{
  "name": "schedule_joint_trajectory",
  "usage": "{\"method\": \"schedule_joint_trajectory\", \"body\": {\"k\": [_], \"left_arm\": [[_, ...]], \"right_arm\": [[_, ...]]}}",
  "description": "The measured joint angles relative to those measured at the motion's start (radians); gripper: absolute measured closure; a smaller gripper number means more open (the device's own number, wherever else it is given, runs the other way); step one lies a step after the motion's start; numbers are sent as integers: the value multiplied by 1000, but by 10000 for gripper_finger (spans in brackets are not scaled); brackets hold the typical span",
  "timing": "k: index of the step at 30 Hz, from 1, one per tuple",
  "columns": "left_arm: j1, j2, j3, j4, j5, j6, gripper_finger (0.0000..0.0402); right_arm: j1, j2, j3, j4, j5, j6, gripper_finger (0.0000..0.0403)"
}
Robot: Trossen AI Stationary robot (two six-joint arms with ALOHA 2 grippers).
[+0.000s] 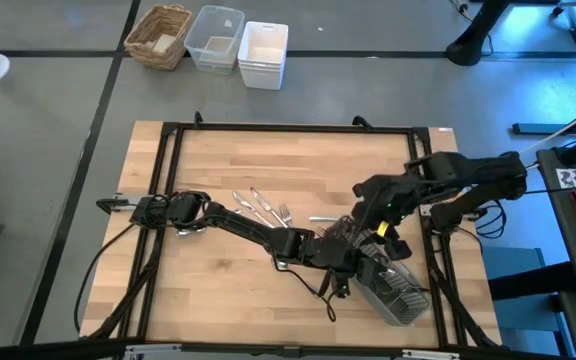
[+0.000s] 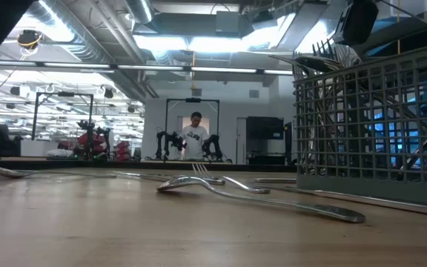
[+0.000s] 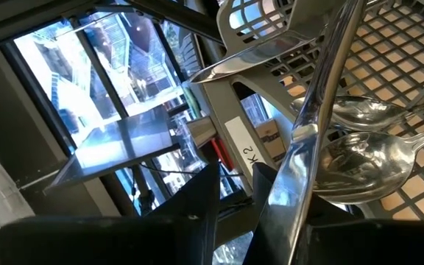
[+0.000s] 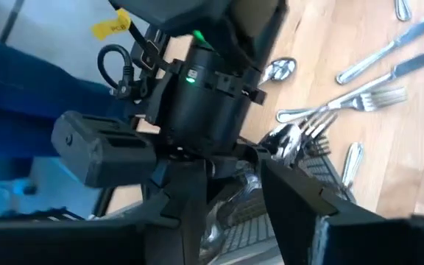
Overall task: Sort silverware
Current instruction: Put the silver table knife into the gray silverware basket
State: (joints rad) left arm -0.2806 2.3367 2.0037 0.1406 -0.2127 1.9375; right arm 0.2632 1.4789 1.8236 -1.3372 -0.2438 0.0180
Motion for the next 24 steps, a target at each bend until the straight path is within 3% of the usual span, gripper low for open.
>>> {"method": "schedule_joint_trajectory", "body": {"k": [6, 24], "left_arm": [[0, 0, 0, 1, 0, 0, 326], [-1, 0, 0, 1, -1, 17, 326]], "right_arm": [[21, 45, 0, 3, 60, -28, 269], [19, 79, 0, -56, 38, -61, 269]]}}
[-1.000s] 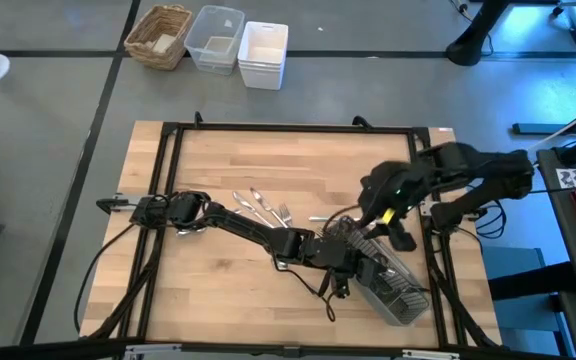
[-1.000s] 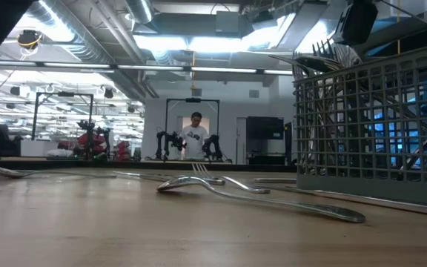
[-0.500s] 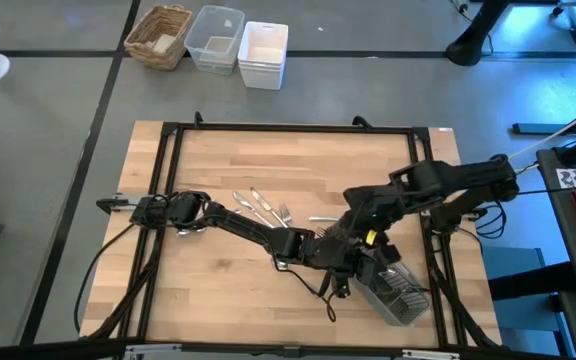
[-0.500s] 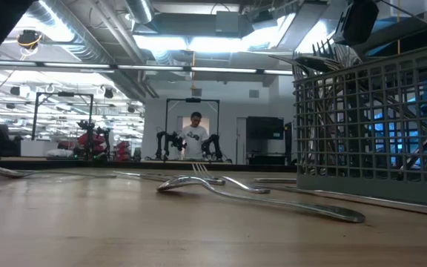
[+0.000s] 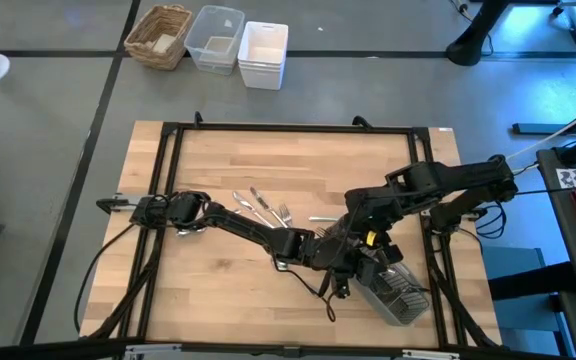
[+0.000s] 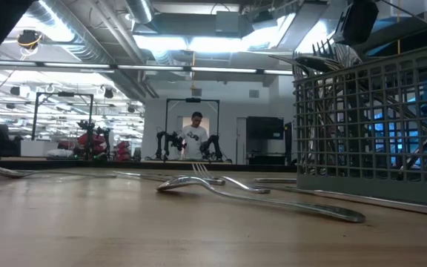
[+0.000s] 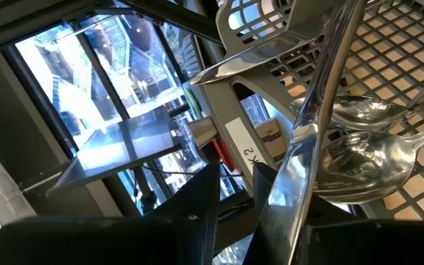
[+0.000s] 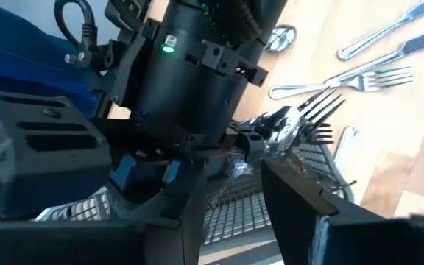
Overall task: Sort silverware
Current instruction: Put the silver table knife into the gray silverware basket
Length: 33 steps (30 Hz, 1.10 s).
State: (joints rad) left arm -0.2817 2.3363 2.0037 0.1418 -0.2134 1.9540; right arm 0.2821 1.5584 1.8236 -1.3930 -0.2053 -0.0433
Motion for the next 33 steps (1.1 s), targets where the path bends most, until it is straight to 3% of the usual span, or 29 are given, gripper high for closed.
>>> {"method": "schedule_joint_trajectory", "body": {"k": [8, 19, 33], "left_arm": [[0, 0, 0, 9, -14, -16, 326], [0, -1, 0, 5, -15, -17, 326], [-5, -2, 1, 6, -45, -17, 326]], "right_arm": [[0, -1, 0, -39, -23, 0, 269], [0, -4, 0, 40, -15, -66, 269], [0, 16, 0, -93, -49, -82, 269]]}}
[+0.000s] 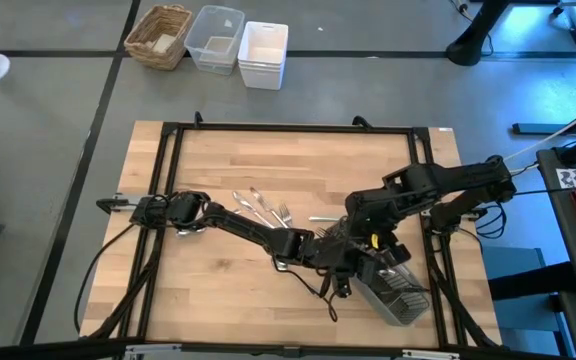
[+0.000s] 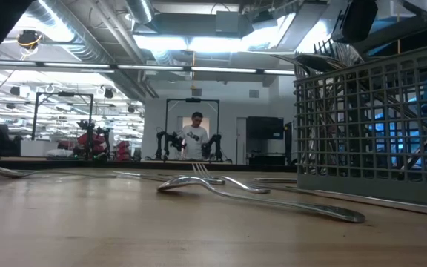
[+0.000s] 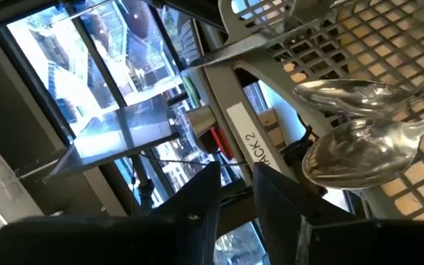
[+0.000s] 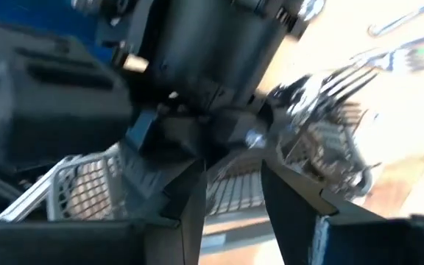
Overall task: Sort silverware
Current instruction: Put the silver table knife into the gray silverware basket, then put the silver fork into the gray silverware basket
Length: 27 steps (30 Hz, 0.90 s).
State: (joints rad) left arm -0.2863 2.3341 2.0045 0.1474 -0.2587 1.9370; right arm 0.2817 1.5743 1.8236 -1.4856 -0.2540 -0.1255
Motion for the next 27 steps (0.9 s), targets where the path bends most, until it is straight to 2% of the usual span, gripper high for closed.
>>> {"method": "schedule_joint_trajectory", "body": {"k": [5, 9, 12, 16, 22, 27], "left_arm": [[-1, 0, 0, -1, 0, -5, 326], [-1, 0, 0, 33, -22, -75, 326], [-1, 0, 0, 71, -50, -158, 326], [-1, -5, 0, 102, -105, -270, 326], [1, -53, 1, 101, -263, -510, 326], [4, -123, 0, -33, -460, -718, 326]], "right_arm": [[0, 0, 9, -36, -1, 23, 269], [0, 0, 68, -43, 2, 23, 269], [0, -1, 158, -66, 46, 21, 269], [0, -3, 295, -84, 160, 16, 269], [-1, -42, 440, -86, 285, -13, 269], [-1, -112, 463, -87, 383, -4, 269]]}}
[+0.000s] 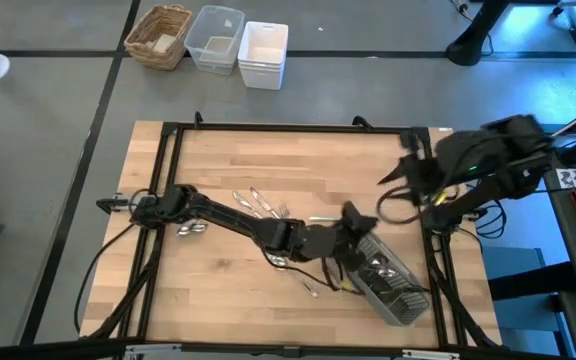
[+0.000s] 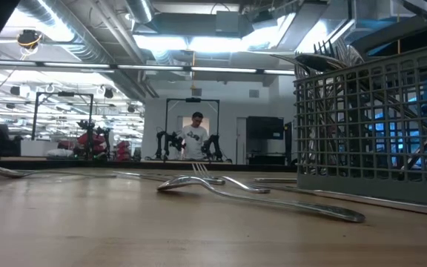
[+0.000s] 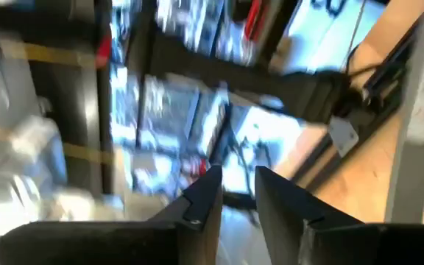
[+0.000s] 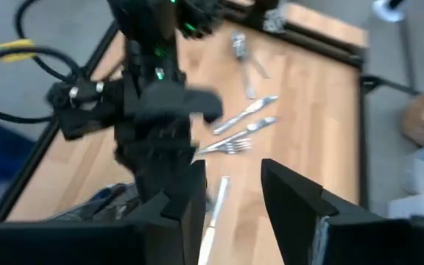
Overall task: Sort silverware
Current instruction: Put the silver fork into the gray silverware basket
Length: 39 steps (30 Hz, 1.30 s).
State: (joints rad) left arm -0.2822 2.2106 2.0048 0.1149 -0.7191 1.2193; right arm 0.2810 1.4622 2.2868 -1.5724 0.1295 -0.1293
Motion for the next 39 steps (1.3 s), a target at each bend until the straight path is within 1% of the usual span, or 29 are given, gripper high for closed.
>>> {"method": "schedule_joint_trajectory", "body": {"k": [2, 4, 6, 9, 11, 14, 16, 18, 21, 23, 26, 28, 31, 35, 39], "left_arm": [[1, -43, 0, -119, -60, -133, 326], [8, -91, 0, -283, -81, -327, 326], [17, -144, 0, -485, -77, -588, 326], [35, -219, 0, -805, -58, -1040, 326], [52, -253, 0, -1012, -28, -1353, 326], [87, -273, 0, -1247, 56, -1792, 326], [111, -269, 0, -1361, 121, -1999, 326], [137, -253, 0, -1435, 172, -2111, 326], [180, -223, -1, -1494, 269, -2147, 326], [215, -202, -1, -1493, 380, -2120, 326], [271, -168, -2, -1472, 536, -2007, 326], [306, -141, -2, -1459, 604, -1910, 326], [359, -111, -2, -1460, 660, -1793, 329], [428, -78, -2, -1452, 738, -1668, 344], [491, -38, -2, -1437, 770, -1579, 359]], "right_arm": [[0, -30, 1, 0, 42, 28, 269], [0, -54, 1, 1, 71, 72, 269], [0, -72, 1, 0, 86, 122, 269], [0, -97, 0, 0, 88, 178, 269], [0, -111, 0, 1, 89, 184, 269], [0, -119, 0, 1, 90, 177, 269], [0, -120, -4, 1, 100, 173, 269], [0, -120, -10, 1, 103, 162, 269], [0, -119, -24, 1, 104, 145, 269], [0, -119, -37, 1, 103, 144, 269], [0, -118, -51, 1, 103, 148, 269], [0, -118, -53, 1, 95, 153, 269], [0, -129, -53, 1, 87, 174, 269], [0, -160, -52, 1, 87, 186, 269], [0, -192, -52, 1, 87, 189, 269]]}}
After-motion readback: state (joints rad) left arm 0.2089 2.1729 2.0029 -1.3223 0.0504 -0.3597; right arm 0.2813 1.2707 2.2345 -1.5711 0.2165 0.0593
